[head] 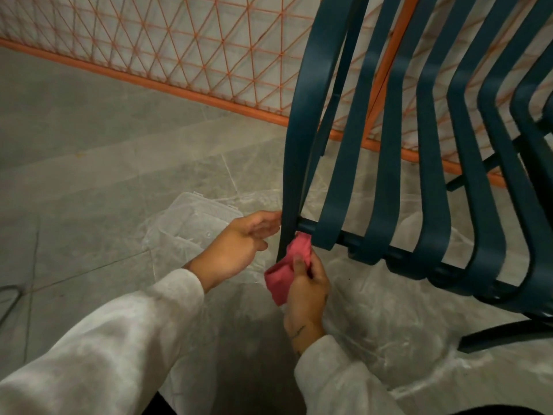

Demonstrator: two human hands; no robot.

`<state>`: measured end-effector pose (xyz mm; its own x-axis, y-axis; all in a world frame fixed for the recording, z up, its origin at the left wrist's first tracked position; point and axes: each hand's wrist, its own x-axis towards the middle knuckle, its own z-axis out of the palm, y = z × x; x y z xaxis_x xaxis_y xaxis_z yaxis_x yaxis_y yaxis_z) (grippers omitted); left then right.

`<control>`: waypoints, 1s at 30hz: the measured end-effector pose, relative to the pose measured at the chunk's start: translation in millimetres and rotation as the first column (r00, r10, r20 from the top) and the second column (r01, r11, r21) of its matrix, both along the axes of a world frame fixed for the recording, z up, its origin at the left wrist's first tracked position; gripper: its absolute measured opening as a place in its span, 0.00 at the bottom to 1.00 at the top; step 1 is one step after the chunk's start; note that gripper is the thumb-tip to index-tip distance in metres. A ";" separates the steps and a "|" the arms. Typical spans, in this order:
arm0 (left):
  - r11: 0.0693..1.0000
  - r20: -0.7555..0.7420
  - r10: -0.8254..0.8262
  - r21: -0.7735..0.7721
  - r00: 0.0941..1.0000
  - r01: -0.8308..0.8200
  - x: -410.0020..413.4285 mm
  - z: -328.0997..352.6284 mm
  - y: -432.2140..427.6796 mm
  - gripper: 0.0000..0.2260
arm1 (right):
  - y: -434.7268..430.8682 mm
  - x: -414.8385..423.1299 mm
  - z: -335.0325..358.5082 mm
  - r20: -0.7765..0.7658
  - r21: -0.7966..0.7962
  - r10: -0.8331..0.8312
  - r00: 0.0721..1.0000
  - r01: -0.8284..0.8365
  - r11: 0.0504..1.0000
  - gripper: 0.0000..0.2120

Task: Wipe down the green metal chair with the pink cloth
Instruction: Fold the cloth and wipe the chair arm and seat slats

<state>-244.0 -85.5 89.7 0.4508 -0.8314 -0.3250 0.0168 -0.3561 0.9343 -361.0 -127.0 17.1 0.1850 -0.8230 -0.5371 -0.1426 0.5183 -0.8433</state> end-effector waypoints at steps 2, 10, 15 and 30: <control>1.000 -0.006 0.010 -0.010 1.000 -0.010 1.5 0.7 -2.4 0.25 | -8.8 1.9 -2.9 -0.001 -0.023 0.058 0.998 -0.058 0.998 0.08; 1.000 0.015 0.009 0.016 1.000 -0.009 10.5 -11.9 -1.6 0.28 | -21.8 6.7 -36.8 -0.168 -0.078 0.230 0.959 -0.245 0.966 0.10; 0.999 0.022 -0.002 0.032 1.000 0.001 8.9 -15.3 -6.9 0.28 | -32.1 14.7 -30.7 -0.096 -0.027 0.126 0.987 -0.129 0.991 0.12; 0.989 -0.081 -0.024 0.147 0.996 0.036 3.2 -92.2 -5.4 0.23 | -41.9 -3.9 -112.5 -0.253 0.166 0.566 0.785 -0.541 0.825 0.18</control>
<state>-240.8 -90.9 -2.5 0.3946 -0.7840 -0.4792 0.0760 -0.4919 0.8674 -364.9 -168.8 -95.5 0.4279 -0.5778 -0.6950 -0.6473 0.3408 -0.6818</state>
